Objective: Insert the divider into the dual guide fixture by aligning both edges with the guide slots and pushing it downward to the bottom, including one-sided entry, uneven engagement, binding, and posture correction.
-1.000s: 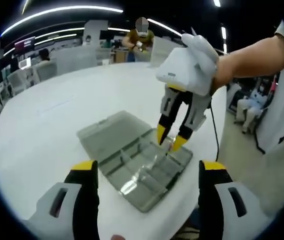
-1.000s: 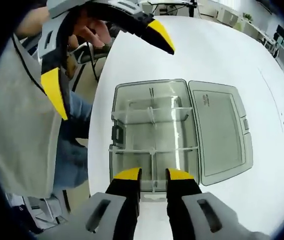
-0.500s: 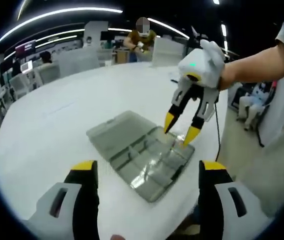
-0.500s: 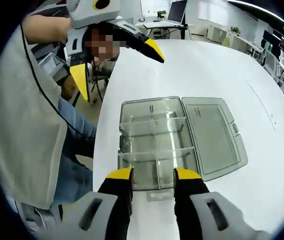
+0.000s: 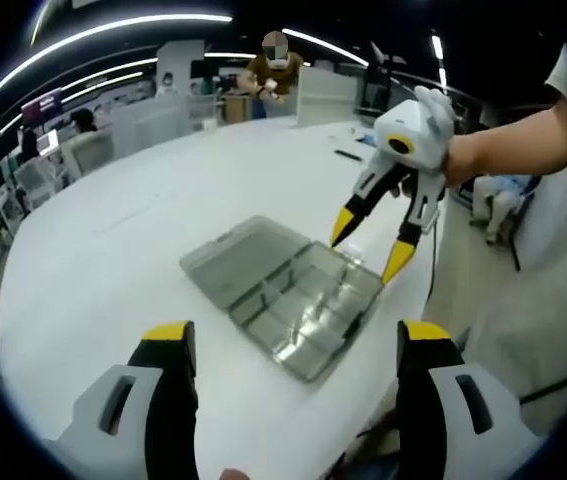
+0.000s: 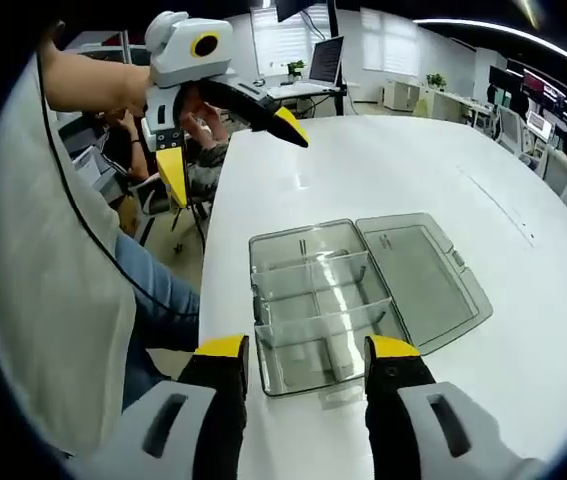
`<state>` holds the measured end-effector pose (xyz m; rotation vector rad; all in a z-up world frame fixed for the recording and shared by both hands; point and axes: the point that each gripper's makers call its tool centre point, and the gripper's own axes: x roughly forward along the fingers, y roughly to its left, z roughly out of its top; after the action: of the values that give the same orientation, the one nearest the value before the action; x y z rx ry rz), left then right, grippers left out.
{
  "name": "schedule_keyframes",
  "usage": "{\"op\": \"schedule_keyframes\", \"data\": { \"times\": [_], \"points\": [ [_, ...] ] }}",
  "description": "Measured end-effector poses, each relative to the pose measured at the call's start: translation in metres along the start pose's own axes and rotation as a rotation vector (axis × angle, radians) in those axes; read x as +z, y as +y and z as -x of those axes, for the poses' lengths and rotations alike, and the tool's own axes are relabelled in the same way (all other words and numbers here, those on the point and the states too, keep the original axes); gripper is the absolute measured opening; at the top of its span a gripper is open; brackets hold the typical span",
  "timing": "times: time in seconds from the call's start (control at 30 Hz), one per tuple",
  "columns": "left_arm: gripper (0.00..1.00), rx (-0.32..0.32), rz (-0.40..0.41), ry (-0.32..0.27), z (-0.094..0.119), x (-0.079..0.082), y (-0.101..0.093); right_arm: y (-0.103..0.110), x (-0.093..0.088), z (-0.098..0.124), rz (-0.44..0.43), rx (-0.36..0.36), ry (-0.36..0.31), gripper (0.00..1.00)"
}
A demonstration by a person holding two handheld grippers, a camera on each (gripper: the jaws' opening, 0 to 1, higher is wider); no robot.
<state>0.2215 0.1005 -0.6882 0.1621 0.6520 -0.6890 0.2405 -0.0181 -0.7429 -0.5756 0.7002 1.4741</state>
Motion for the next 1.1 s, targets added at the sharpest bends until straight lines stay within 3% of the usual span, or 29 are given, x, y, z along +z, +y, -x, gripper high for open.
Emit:
{"op": "schedule_keyframes", "data": {
  "times": [0.53, 1.1],
  "points": [
    [0.80, -0.057, -0.091, 0.105, 0.020, -0.034, 0.031, 0.011, 0.017, 0.003, -0.112, -0.084, -0.118, 0.64],
    [0.80, -0.103, -0.201, 0.257, 0.027, -0.081, 0.083, 0.017, 0.024, 0.003, -0.194, -0.148, -0.149, 0.77]
  ]
}}
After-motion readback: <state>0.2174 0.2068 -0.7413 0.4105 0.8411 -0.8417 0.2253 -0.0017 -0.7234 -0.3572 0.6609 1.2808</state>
